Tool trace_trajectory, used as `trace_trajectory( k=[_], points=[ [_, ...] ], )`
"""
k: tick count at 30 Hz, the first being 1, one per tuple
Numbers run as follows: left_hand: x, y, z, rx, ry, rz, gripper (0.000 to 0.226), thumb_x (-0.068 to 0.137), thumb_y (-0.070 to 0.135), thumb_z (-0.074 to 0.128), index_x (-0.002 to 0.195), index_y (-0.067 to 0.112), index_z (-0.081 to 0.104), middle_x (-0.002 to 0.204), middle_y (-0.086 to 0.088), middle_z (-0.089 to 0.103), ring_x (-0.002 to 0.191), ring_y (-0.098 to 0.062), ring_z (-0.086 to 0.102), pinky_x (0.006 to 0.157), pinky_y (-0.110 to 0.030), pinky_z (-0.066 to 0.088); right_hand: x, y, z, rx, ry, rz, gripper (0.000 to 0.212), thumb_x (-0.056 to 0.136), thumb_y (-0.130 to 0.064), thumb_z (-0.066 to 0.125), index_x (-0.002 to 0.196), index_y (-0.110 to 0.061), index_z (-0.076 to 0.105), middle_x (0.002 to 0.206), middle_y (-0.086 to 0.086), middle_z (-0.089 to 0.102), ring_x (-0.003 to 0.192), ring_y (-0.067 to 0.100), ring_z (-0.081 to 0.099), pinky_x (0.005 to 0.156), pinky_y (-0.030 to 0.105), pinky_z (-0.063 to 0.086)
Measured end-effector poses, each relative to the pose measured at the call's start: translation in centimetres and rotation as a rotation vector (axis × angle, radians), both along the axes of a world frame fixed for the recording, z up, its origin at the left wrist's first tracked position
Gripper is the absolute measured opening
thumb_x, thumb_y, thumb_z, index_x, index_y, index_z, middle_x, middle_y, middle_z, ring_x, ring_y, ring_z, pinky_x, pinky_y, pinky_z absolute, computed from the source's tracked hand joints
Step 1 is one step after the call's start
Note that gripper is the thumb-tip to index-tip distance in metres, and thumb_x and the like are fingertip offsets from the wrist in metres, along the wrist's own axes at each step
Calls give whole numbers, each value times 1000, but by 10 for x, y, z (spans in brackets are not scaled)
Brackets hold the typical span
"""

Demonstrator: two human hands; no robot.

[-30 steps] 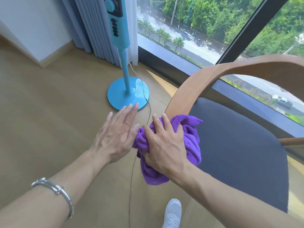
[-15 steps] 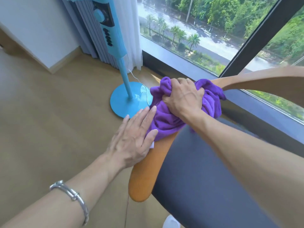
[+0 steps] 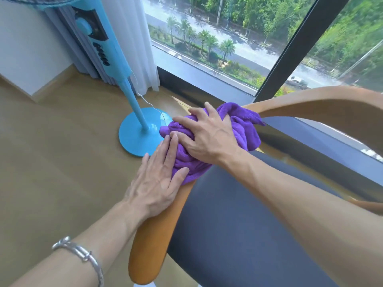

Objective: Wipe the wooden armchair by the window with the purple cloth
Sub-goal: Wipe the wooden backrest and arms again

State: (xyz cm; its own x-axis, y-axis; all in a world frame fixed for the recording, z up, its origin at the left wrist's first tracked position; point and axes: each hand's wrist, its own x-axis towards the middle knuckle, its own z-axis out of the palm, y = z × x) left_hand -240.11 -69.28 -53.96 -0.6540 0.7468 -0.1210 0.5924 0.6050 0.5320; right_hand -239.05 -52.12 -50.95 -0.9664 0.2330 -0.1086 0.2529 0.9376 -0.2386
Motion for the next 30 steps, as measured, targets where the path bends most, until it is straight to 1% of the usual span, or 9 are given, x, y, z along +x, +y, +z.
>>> trace_trajectory(
  k=[3, 7, 10, 14, 17, 22, 25, 27, 30],
  points=[
    [1, -19, -1, 5, 17, -5, 70, 80, 67, 4, 132, 38, -34, 150, 19, -20, 141, 0, -12, 116, -30, -6, 4, 0, 8, -41, -84, 29, 60, 87, -74, 32, 144, -52, 28, 158, -9, 20, 148, 25, 2, 111, 63, 16],
    [-13, -51, -3, 11, 45, -17, 66, 77, 75, -11, 131, 47, -37, 150, 20, -19, 140, 3, -13, 112, -25, -14, 15, -12, 17, -107, -191, 25, 94, 67, -90, 39, 148, -50, 14, 161, -10, 8, 148, 25, -10, 111, 66, 10],
    [-29, -65, -1, 26, 102, -37, 65, 83, 70, -8, 138, 43, -29, 155, 11, -5, 141, 1, -5, 115, -35, -6, 33, -30, 12, -16, -167, 103, 112, 50, -95, 32, 149, -47, 13, 161, -6, 11, 148, 30, -6, 107, 69, 16],
    [-32, -50, 5, 84, 126, -93, 64, 91, 53, 14, 146, 29, -10, 156, 2, 12, 142, -10, 11, 114, -44, 4, 42, -47, -10, 54, 161, 54, 82, 62, -76, 44, 134, -36, 49, 141, 4, 50, 137, 42, 34, 90, 70, 37],
    [-28, -25, 6, 95, 118, -149, 65, 89, 49, 17, 146, 30, -8, 157, 2, 12, 144, -12, 11, 114, -42, 3, 28, -42, -22, 117, 254, 33, 67, 68, -70, 43, 122, -32, 56, 125, 6, 62, 125, 44, 49, 80, 64, 43],
    [-31, 10, -1, 91, 105, -96, 65, 86, 54, 10, 141, 31, -16, 158, 4, 3, 145, -11, 3, 113, -38, -3, -5, -13, -24, 168, 221, -102, 58, 74, -67, 32, 104, -34, 69, 112, -1, 66, 119, 33, 53, 83, 51, 40],
    [-31, 20, -5, 58, 134, -90, 64, 86, 56, 8, 139, 33, -20, 158, 5, 3, 145, -12, 2, 114, -39, -2, -30, 26, -19, 177, 76, -214, 52, 80, -66, 35, 115, -38, 62, 124, -2, 58, 123, 27, 45, 92, 50, 34],
    [-31, 26, -5, 28, 151, -93, 64, 85, 57, 6, 138, 32, -21, 158, 4, 2, 145, -12, 2, 114, -39, -1, -36, 68, -14, 163, 7, -308, 48, 83, -61, 40, 121, -38, 58, 127, 1, 56, 122, 30, 45, 94, 50, 33],
    [-30, 35, -6, 26, 149, -78, 66, 86, 56, 6, 140, 29, -20, 158, 4, 4, 145, -10, 2, 115, -41, 0, -29, 111, -10, 190, -59, -369, 51, 83, -59, 37, 121, -35, 59, 127, 4, 57, 118, 34, 47, 93, 51, 34]
  ],
)
